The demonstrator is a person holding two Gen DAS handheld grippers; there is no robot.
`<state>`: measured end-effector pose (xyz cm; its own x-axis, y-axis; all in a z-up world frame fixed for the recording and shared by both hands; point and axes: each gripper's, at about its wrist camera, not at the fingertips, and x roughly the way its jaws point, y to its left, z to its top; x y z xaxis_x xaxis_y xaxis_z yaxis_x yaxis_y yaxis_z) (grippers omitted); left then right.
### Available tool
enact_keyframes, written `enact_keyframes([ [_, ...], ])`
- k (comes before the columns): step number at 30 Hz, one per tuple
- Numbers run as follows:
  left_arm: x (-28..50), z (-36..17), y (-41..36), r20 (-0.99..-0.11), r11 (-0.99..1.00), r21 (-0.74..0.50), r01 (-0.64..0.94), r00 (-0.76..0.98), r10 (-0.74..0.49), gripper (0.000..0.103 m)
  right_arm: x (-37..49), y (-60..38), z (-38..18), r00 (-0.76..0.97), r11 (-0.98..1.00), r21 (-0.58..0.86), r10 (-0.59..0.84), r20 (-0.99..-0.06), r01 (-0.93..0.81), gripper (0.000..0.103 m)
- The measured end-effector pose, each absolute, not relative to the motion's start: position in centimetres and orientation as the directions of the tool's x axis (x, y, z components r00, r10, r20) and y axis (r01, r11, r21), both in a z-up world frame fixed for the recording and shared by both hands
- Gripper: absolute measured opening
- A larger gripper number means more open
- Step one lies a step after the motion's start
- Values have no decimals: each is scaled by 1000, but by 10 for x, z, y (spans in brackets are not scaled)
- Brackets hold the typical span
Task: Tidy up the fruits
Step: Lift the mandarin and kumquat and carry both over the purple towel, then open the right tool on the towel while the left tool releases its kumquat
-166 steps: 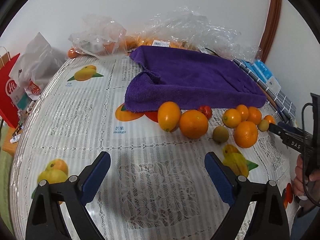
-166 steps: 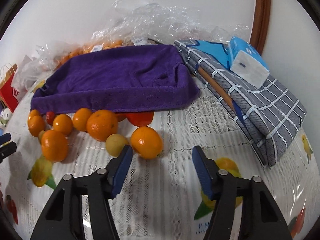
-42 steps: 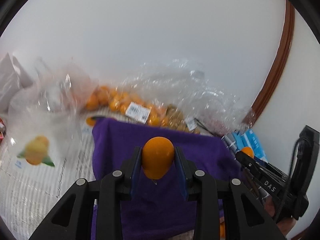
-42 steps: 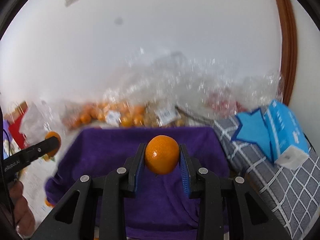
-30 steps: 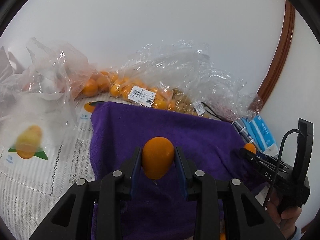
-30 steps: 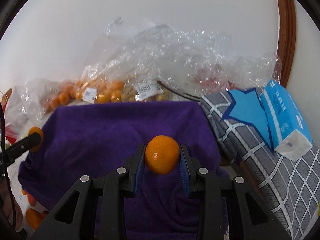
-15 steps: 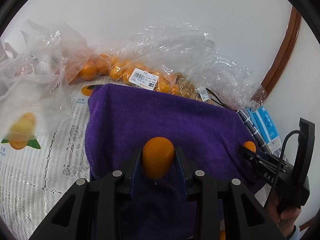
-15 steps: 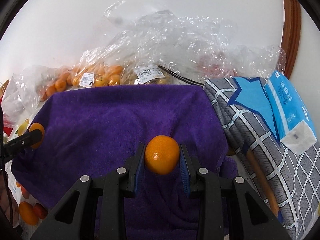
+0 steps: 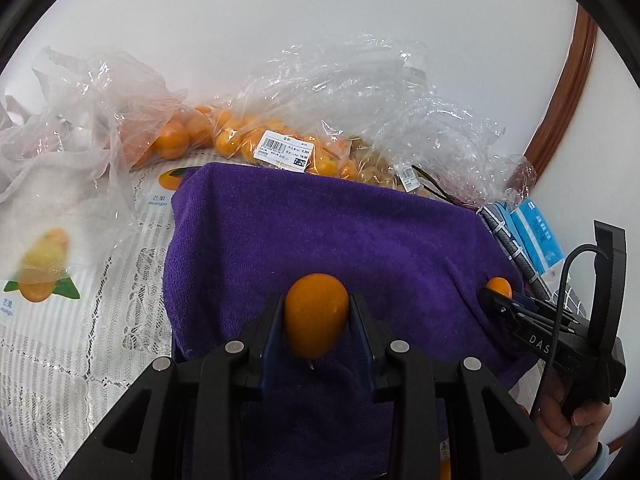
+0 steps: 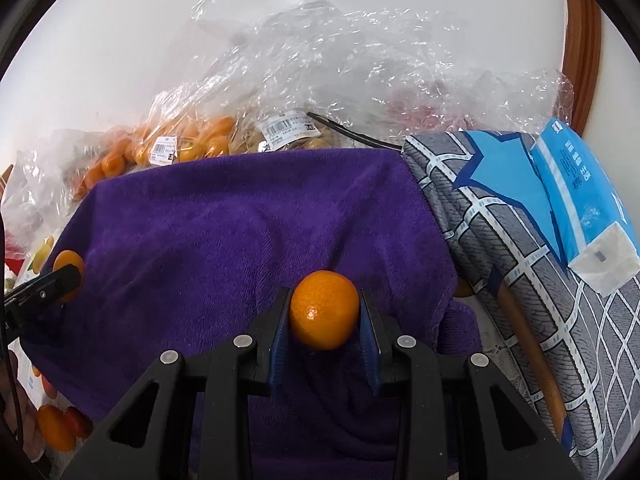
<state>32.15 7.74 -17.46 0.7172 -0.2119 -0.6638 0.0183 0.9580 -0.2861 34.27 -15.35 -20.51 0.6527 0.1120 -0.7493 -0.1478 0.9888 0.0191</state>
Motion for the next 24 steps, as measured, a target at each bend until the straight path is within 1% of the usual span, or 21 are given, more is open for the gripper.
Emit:
enact_keyframes([
  [9, 322, -174, 77, -663, 960, -278, 20, 719, -207, 31, 341, -150, -203, 662, 988, -13, 92, -744, -152, 34],
  [12, 321, -173, 77, -658, 960, -280, 24, 723, -210, 31, 340, -151, -201, 668, 988, -16, 90, -739, -151, 43],
  [14, 319, -171, 77, -648, 959, -281, 30, 731, -213, 31, 339, -152, -199, 676, 989, -22, 85, -732, -148, 45],
  [16, 317, -169, 76, -640, 959, -281, 36, 738, -215, 31, 337, -153, -197, 682, 989, -17, 88, -726, -146, 55],
  [19, 316, -168, 75, -636, 960, -278, 42, 741, -216, 34, 335, -154, -192, 699, 991, -12, 86, -710, -134, 62],
  [22, 315, -166, 75, -626, 959, -281, 47, 748, -220, 37, 332, -157, -187, 712, 992, 6, 92, -696, -123, 64],
  [24, 313, -165, 75, -614, 957, -284, 49, 758, -221, 37, 331, -159, -184, 717, 994, 11, 86, -691, -109, 64],
])
